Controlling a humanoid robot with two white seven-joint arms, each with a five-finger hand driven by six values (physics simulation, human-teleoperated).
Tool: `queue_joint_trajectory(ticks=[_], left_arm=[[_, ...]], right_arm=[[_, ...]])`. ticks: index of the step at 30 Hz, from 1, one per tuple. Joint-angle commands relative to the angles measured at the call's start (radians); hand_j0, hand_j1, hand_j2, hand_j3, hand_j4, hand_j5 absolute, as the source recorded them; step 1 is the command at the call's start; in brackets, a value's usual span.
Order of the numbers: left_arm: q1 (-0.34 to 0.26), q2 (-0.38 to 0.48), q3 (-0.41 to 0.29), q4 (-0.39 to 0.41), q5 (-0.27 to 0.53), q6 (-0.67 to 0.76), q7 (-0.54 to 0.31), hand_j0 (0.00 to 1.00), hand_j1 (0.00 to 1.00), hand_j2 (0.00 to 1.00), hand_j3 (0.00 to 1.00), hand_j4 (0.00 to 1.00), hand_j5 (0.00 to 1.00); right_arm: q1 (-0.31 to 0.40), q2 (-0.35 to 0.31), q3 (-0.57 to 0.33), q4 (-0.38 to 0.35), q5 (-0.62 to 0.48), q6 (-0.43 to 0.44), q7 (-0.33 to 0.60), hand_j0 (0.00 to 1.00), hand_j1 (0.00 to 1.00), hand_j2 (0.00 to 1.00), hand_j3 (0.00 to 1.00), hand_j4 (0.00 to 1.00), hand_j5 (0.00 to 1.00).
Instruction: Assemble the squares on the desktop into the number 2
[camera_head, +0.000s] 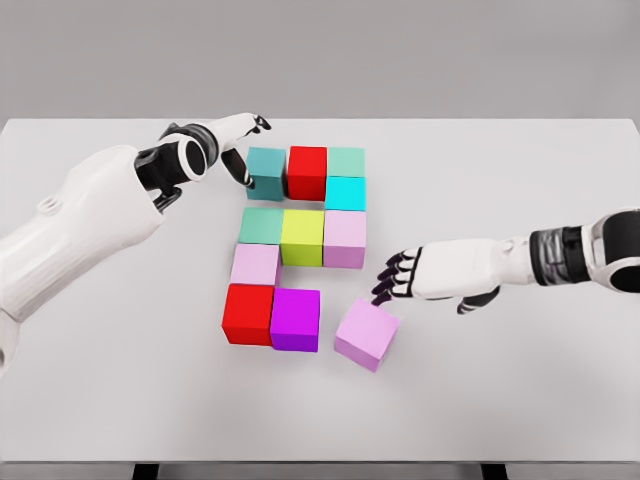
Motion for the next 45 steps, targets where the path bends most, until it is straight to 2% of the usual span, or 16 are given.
queue_joint_trajectory(ticks=[1, 4, 6, 8, 11, 15, 23, 27, 32, 35, 45], left_arm=[[0.0, -0.004, 0.001, 0.002, -0.004, -0.001, 0.001, 0.94, 0.94, 0.94, 0.94, 0.94, 0.94], [0.0, -0.005, 0.001, 0.008, -0.004, -0.001, 0.001, 0.94, 0.94, 0.94, 0.94, 0.94, 0.94], [0.0, -0.005, 0.001, 0.014, -0.004, -0.001, 0.001, 0.94, 0.94, 0.94, 0.94, 0.94, 0.94], [-0.002, -0.013, 0.001, 0.024, -0.004, -0.001, 0.001, 0.94, 0.94, 0.94, 0.94, 0.94, 0.94], [-0.003, -0.013, 0.001, 0.024, -0.004, -0.001, 0.001, 0.94, 0.94, 0.94, 0.94, 0.94, 0.94], [-0.003, -0.021, 0.001, 0.028, -0.004, -0.001, 0.001, 0.94, 0.94, 0.94, 0.94, 0.94, 0.94], [-0.002, -0.04, -0.001, 0.028, -0.002, -0.001, 0.001, 0.94, 0.94, 0.94, 0.94, 0.94, 0.94], [-0.003, -0.04, -0.001, 0.03, -0.004, -0.001, 0.001, 0.94, 0.94, 0.94, 0.94, 0.94, 0.94], [-0.005, -0.047, -0.001, 0.031, -0.006, -0.001, 0.001, 0.94, 0.94, 0.94, 0.94, 0.94, 0.94], [-0.005, -0.067, -0.001, 0.07, -0.012, -0.001, 0.016, 0.94, 0.94, 0.94, 0.94, 0.94, 0.94], [0.0, -0.065, -0.001, 0.059, -0.01, -0.001, 0.027, 0.94, 0.94, 0.94, 0.94, 0.94, 0.94]], right_arm=[[0.0, 0.006, 0.0, -0.018, -0.006, 0.002, 0.0, 1.0, 1.0, 1.0, 1.0, 1.0, 1.0], [-0.04, 0.004, -0.022, 0.017, -0.018, 0.002, 0.0, 1.0, 1.0, 1.0, 1.0, 1.0, 1.0], [-0.084, -0.016, -0.022, 0.051, -0.073, 0.002, 0.0, 1.0, 1.0, 1.0, 1.0, 1.0, 1.0], [-0.087, -0.063, -0.011, 0.026, -0.078, 0.002, 0.0, 1.0, 1.0, 1.0, 1.0, 1.0, 1.0], [-0.074, -0.177, 0.024, -0.078, -0.076, 0.002, 0.0, 1.0, 1.0, 1.0, 1.0, 1.0, 1.0], [-0.048, -0.244, 0.029, -0.078, -0.078, 0.002, 0.0, 1.0, 1.0, 1.0, 1.0, 1.0, 1.0], [-0.034, -0.191, 0.167, -0.078, -0.076, 0.002, 0.0, 1.0, 1.0, 1.0, 1.0, 1.0, 1.0], [-0.035, -0.163, 0.193, -0.078, -0.076, 0.002, 0.0, 1.0, 1.0, 1.0, 1.0, 1.0, 1.0], [-0.041, -0.119, 0.224, -0.078, -0.076, 0.002, 0.0, 1.0, 1.0, 1.0, 1.0, 1.0, 1.0], [-0.048, -0.111, 0.224, -0.078, -0.076, 0.002, 0.0, 1.0, 1.0, 1.0, 1.0, 1.0, 1.0], [-0.074, -0.103, 0.214, -0.072, -0.079, 0.002, 0.0, 1.0, 1.0, 1.0, 1.0, 1.0, 1.0]])
